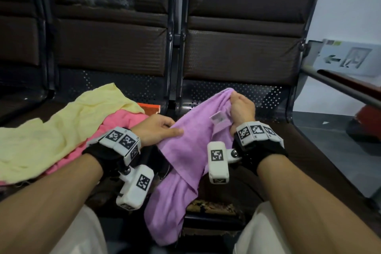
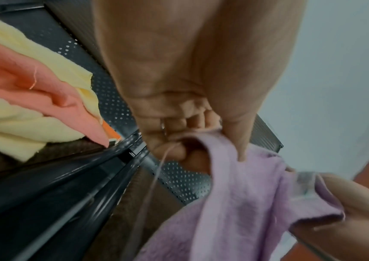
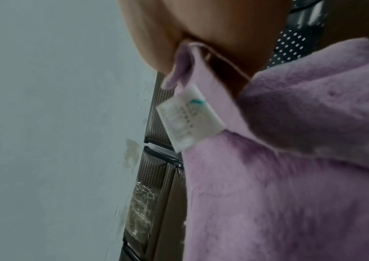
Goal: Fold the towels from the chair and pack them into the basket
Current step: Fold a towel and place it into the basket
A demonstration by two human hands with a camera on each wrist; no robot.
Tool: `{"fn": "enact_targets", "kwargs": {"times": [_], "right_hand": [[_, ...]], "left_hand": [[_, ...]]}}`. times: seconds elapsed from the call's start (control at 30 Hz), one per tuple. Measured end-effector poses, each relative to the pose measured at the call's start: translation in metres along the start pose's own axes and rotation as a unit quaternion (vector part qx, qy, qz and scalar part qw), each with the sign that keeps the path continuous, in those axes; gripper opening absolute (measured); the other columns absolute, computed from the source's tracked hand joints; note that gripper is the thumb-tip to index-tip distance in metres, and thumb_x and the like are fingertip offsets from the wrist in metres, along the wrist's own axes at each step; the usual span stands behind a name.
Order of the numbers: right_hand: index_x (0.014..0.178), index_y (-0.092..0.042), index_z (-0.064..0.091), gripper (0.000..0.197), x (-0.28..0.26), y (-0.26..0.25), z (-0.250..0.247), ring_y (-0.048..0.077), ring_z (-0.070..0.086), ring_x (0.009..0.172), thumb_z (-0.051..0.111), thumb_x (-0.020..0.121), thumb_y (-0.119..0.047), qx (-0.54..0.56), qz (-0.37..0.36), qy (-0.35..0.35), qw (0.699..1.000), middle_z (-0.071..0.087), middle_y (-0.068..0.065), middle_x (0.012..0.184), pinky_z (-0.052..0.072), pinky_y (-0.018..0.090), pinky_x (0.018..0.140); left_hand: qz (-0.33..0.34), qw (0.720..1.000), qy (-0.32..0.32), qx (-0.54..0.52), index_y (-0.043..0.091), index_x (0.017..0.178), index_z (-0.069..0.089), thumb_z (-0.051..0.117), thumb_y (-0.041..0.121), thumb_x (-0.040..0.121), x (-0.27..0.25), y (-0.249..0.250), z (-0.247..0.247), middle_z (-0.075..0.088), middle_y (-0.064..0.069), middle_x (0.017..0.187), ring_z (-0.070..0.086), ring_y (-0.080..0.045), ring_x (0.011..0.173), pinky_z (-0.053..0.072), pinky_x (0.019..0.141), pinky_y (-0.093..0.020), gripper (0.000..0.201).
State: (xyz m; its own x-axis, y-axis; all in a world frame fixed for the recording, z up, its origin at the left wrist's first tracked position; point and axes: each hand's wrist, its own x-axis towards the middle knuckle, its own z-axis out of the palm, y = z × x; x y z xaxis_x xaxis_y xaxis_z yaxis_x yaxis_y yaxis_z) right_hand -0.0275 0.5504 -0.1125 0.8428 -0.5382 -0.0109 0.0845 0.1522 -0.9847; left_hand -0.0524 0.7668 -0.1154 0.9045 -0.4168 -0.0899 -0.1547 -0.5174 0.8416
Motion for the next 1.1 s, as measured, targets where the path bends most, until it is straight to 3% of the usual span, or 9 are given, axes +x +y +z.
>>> {"fn": "enact_targets", "kwargs": {"times": [0.13,0.27,0.37,0.47,0.57,0.67,0.77,0.9,1.1], "right_hand": [[0.071,-0.02,0.062,0.018,-0.008,0.002,-0.001,0.017,0.056,0.078,0.064,0.084,-0.008,-0.068,-0.054,0.021,0.996,0.063,0.001,0.078,0.051,0.04,0.083],[0.072,-0.018,0.072,0.011,-0.033,-0.007,0.002,0.019,0.064,0.079,0.073,0.081,-0.011,-0.096,-0.033,-0.171,0.98,0.07,0.001,0.075,0.053,0.039,0.084],[0.1,-0.011,0.071,0.029,-0.044,-0.013,0.003,0.019,0.066,0.089,0.075,0.074,0.001,-0.163,-0.047,-0.281,0.945,0.07,0.004,0.088,0.053,0.034,0.091],[0.113,-0.012,0.066,0.04,-0.051,-0.013,0.0,0.017,0.066,0.094,0.064,0.078,0.006,-0.391,-0.159,-0.279,0.862,0.069,0.005,0.101,0.052,0.025,0.088],[0.098,-0.019,0.07,0.027,-0.055,-0.012,-0.007,0.015,0.063,0.086,0.058,0.081,-0.003,-0.551,-0.22,-0.249,0.765,0.069,0.004,0.094,0.047,0.021,0.073],[0.079,-0.024,0.071,0.0,-0.05,-0.011,-0.013,0.016,0.059,0.087,0.071,0.079,-0.023,-0.554,-0.222,-0.226,0.77,0.062,0.001,0.086,0.046,0.027,0.074],[0.077,-0.018,0.072,0.021,-0.05,-0.013,-0.014,0.013,0.047,0.091,0.073,0.079,-0.039,-0.509,-0.298,-0.265,0.763,0.051,-0.003,0.093,0.038,0.026,0.08],[0.08,-0.014,0.067,0.009,-0.058,-0.019,-0.012,0.017,0.059,0.078,0.067,0.086,-0.02,-0.338,-0.283,-0.334,0.833,0.065,0.0,0.08,0.049,0.04,0.076],[0.092,-0.007,0.07,0.009,-0.061,-0.019,-0.007,0.027,0.064,0.088,0.063,0.086,-0.004,-0.3,-0.245,-0.368,0.845,0.07,0.009,0.088,0.051,0.044,0.084]], "left_hand": [[-0.041,0.982,0.128,-0.129,0.007,0.078,0.059,0.071,0.032,0.081,0.004,0.002,-0.004,0.049,-0.005,0.063,0.046,-0.015,0.056,0.036,0.046,-0.02,0.028],[-0.057,0.924,0.165,-0.34,0.014,0.075,0.057,0.077,0.04,0.069,0.006,0.015,-0.006,0.048,-0.011,0.079,0.046,-0.023,0.071,0.04,0.065,-0.034,0.033],[-0.048,0.89,0.162,-0.423,0.014,0.071,0.063,0.076,0.034,0.071,0.007,0.02,-0.006,0.058,-0.007,0.073,0.055,-0.019,0.067,0.05,0.067,-0.032,0.024],[-0.036,0.865,0.167,-0.472,0.01,0.08,0.066,0.071,0.017,0.08,0.01,0.022,-0.006,0.063,-0.006,0.073,0.061,-0.016,0.062,0.053,0.065,-0.029,0.009],[-0.038,0.853,0.188,-0.486,0.006,0.09,0.066,0.065,0.006,0.085,0.013,0.022,-0.007,0.061,-0.003,0.071,0.057,-0.009,0.054,0.051,0.052,-0.017,0.005],[-0.029,0.868,0.177,-0.464,0.003,0.103,0.063,0.058,0.001,0.089,0.013,0.021,-0.005,0.062,-0.002,0.068,0.056,-0.007,0.054,0.051,0.052,-0.015,0.015],[-0.008,0.906,0.173,-0.387,-0.001,0.107,0.061,0.055,0.002,0.091,0.013,0.019,-0.001,0.059,-0.002,0.069,0.055,-0.01,0.057,0.052,0.051,-0.016,0.017],[-0.011,0.956,0.137,-0.257,-0.004,0.106,0.062,0.057,0.004,0.091,0.012,0.014,0.004,0.057,-0.007,0.072,0.054,-0.015,0.063,0.052,0.056,-0.025,0.017],[-0.042,0.971,0.079,-0.224,0.002,0.096,0.064,0.058,0.004,0.089,0.01,0.016,0.013,0.06,-0.012,0.078,0.058,-0.018,0.068,0.054,0.062,-0.026,0.008]]}}
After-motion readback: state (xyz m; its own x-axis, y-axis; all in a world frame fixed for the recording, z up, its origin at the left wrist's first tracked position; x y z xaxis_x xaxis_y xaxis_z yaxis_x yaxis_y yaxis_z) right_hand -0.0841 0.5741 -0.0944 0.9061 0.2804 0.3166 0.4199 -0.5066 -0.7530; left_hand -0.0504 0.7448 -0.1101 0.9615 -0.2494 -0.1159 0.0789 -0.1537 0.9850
